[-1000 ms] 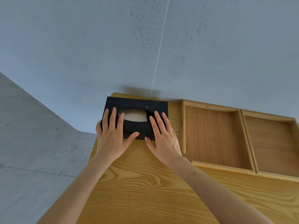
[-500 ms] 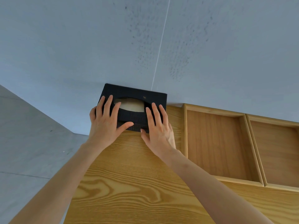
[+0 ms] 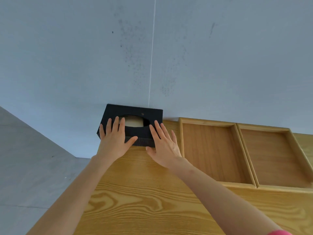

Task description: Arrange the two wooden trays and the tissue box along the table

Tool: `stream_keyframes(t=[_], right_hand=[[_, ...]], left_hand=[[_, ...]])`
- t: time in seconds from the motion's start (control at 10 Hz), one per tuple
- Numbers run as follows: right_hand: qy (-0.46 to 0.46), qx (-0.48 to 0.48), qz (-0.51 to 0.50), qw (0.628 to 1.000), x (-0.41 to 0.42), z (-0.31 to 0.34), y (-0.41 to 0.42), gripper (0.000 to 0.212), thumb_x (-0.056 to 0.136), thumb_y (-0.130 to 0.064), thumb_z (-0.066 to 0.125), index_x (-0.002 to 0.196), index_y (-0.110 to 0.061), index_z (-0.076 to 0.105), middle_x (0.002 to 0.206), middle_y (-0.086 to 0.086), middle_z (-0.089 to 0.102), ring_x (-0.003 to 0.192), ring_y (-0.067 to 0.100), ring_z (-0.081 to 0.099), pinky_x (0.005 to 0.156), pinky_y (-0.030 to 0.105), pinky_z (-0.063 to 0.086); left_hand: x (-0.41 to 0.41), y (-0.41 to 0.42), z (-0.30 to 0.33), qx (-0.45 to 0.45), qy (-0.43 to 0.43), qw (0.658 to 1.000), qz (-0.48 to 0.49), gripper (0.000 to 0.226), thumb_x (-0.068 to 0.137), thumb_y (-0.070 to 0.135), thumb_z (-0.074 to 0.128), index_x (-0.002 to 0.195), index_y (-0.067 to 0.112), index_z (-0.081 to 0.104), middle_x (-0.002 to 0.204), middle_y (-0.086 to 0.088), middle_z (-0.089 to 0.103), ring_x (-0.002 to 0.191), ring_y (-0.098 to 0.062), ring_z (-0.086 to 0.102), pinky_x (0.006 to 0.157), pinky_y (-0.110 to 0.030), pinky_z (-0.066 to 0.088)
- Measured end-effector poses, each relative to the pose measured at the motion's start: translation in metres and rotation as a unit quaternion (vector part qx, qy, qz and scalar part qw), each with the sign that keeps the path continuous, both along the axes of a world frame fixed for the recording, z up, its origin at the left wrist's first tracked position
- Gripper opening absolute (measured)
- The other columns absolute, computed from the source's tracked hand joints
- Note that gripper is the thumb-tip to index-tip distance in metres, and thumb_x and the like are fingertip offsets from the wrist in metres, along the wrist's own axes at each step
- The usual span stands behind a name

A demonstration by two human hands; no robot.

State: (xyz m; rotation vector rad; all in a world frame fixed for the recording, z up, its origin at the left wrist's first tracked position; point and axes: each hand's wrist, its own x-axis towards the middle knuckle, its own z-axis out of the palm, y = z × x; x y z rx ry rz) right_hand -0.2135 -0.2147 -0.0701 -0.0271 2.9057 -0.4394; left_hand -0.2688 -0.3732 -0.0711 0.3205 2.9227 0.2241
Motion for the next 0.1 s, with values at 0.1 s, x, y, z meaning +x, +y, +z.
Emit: stream_keyframes(t=[0.1], right_hand=[[-0.019,-0.003,-0.008,1.000,0.0135,0.0132,0.0122,0.073,0.092,-0.037,0.045,0.148,-0.021,0.001,0.159,0.001,-0.009,0.146,0.020,-0.009,0.118,0.047,-0.003]], left_hand=[[0.0105,0.0120,0.0128,0.007,-0.003,1.000,-0.024,0.080,0.089,0.054,0.040,0.148,0.012,0.006,0.158,-0.011,0.007,0.146,-0.030,0.001,0.117,-0.050,0.002]])
